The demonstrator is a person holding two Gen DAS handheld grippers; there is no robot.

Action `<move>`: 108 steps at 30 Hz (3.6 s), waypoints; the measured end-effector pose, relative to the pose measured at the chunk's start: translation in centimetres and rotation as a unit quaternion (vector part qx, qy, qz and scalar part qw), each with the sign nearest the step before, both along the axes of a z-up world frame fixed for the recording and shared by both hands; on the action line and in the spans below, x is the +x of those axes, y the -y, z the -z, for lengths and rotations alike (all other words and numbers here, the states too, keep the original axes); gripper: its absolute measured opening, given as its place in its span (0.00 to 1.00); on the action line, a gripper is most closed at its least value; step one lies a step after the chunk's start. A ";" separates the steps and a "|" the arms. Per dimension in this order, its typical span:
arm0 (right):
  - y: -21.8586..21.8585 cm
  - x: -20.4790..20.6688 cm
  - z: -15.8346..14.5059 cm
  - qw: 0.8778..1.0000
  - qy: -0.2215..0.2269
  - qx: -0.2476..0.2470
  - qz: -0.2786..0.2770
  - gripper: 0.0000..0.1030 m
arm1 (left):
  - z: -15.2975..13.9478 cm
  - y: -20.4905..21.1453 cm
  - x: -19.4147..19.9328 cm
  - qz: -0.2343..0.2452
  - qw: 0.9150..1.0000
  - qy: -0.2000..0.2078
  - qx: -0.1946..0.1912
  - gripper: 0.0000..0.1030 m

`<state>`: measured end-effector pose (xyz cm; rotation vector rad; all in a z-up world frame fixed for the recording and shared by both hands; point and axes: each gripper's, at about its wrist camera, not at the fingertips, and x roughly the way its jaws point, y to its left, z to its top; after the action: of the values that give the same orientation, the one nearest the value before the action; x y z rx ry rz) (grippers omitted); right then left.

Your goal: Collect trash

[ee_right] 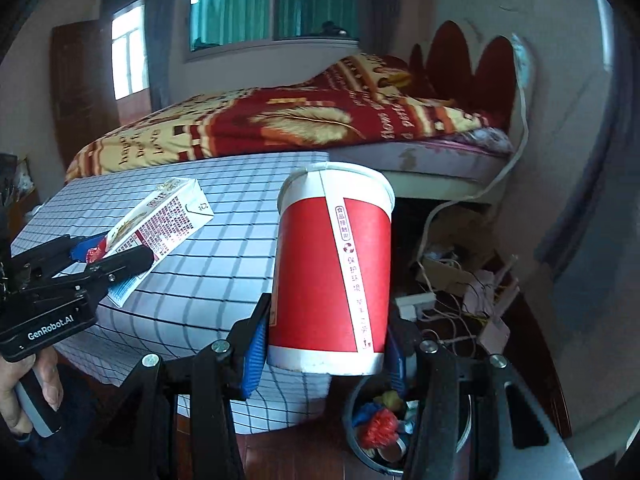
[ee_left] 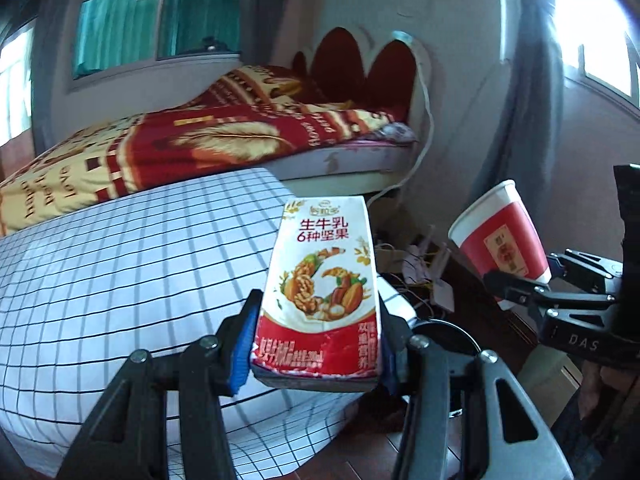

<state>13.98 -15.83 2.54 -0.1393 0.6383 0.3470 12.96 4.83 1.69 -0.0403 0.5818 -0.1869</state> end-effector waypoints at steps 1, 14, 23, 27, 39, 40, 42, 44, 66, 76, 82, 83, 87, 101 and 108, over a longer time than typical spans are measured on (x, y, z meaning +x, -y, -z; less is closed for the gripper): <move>0.6 -0.1 0.2 1.000 -0.002 0.000 0.006 0.50 | 0.1 0.5 0.1 0.007 1.000 -0.001 0.000 0.50; 9.5 -1.4 3.3 0.997 -0.023 0.004 0.076 0.50 | 2.4 8.8 0.1 0.094 0.995 -0.031 0.021 0.50; 14.4 -1.5 6.6 0.995 -0.046 -0.004 0.093 0.50 | 5.8 13.5 0.3 0.133 0.988 -0.069 0.033 0.50; 15.8 -1.5 8.6 0.993 -0.062 -0.007 0.100 0.50 | 7.4 15.8 0.5 0.150 0.984 -0.087 0.041 0.50; 18.0 0.2 14.8 0.987 -0.126 -0.023 0.100 0.50 | 12.0 19.1 2.3 0.172 0.973 -0.146 0.047 0.50; 18.1 0.5 15.4 0.986 -0.134 -0.025 0.097 0.50 | 12.6 19.3 2.4 0.174 0.972 -0.153 0.048 0.50; 18.1 1.1 16.6 0.985 -0.143 -0.028 0.091 0.51 | 13.3 19.6 2.9 0.176 0.970 -0.163 0.048 0.50; 18.0 2.0 17.9 0.984 -0.155 -0.036 0.084 0.51 | 14.1 19.9 3.3 0.175 0.968 -0.172 0.049 0.50; 19.6 4.4 22.5 0.972 -0.171 -0.100 0.123 1.00 | 16.6 19.2 3.2 0.099 0.978 -0.167 0.079 0.97; 17.5 1.9 18.2 0.979 -0.144 -0.058 0.135 1.00 | 12.5 16.5 0.9 0.065 0.988 -0.125 0.066 0.99; 15.3 -0.3 14.4 0.985 -0.110 -0.044 0.128 1.00 | 9.9 15.0 -0.9 0.050 0.991 -0.104 0.065 0.99; 14.9 -0.8 13.4 0.986 -0.101 -0.042 0.125 1.00 | 9.3 14.7 -1.4 0.047 0.992 -0.099 0.065 0.99; 13.5 -2.6 10.1 0.990 -0.072 -0.041 0.117 1.00 | 7.2 13.9 -3.0 0.039 0.993 -0.085 0.071 0.99; 10.5 -10.6 0.1 0.992 0.022 -0.028 0.118 1.00 | -0.1 10.1 -11.2 -0.015 0.998 -0.008 0.065 0.99; 10.3 -13.5 -2.2 0.991 0.050 -0.014 0.120 1.00 | -2.5 10.0 -13.4 -0.026 0.997 0.026 0.071 0.99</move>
<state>0.50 -26.13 4.74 -0.1045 0.5541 0.0982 -0.41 -5.15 4.22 0.0872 0.5406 -0.0944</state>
